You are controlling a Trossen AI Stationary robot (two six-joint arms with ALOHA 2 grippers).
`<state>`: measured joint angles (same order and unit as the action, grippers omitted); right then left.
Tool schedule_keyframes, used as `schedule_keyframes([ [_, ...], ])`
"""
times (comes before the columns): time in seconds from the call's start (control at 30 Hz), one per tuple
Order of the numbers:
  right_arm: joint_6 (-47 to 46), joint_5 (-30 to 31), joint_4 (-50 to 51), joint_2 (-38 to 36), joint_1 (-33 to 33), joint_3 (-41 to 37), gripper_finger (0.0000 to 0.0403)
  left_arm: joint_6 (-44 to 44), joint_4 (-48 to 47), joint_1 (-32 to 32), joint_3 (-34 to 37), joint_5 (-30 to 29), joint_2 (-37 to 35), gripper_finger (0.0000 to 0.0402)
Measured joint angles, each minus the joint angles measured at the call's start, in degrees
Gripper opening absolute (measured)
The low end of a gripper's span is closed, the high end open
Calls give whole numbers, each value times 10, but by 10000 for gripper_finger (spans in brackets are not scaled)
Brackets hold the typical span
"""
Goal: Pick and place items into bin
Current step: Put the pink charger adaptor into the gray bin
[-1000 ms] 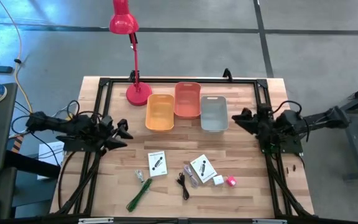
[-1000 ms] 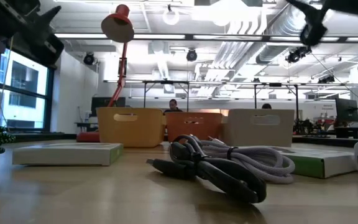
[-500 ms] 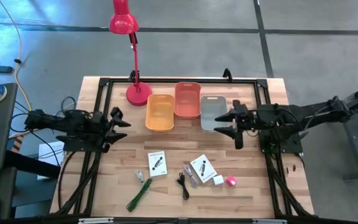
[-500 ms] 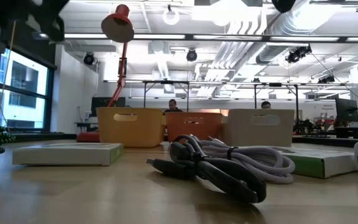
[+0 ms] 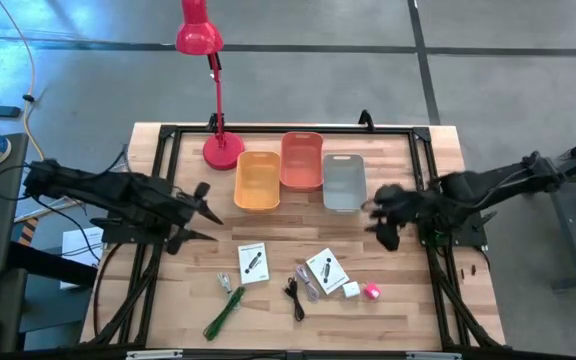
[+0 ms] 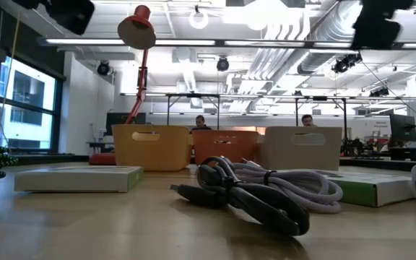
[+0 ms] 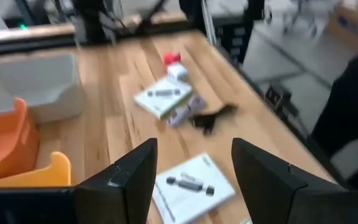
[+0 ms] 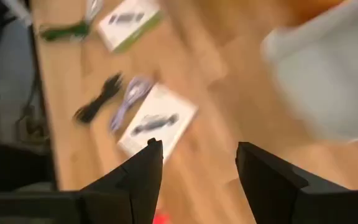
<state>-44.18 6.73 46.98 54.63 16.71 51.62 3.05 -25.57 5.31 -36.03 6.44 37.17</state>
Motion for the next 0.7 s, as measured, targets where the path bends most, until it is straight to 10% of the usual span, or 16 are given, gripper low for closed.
schedule_keyframes([
  [0.7,-423,68,-94,185,335,-29,194,44,-42,0,0,-57,40,193],
])
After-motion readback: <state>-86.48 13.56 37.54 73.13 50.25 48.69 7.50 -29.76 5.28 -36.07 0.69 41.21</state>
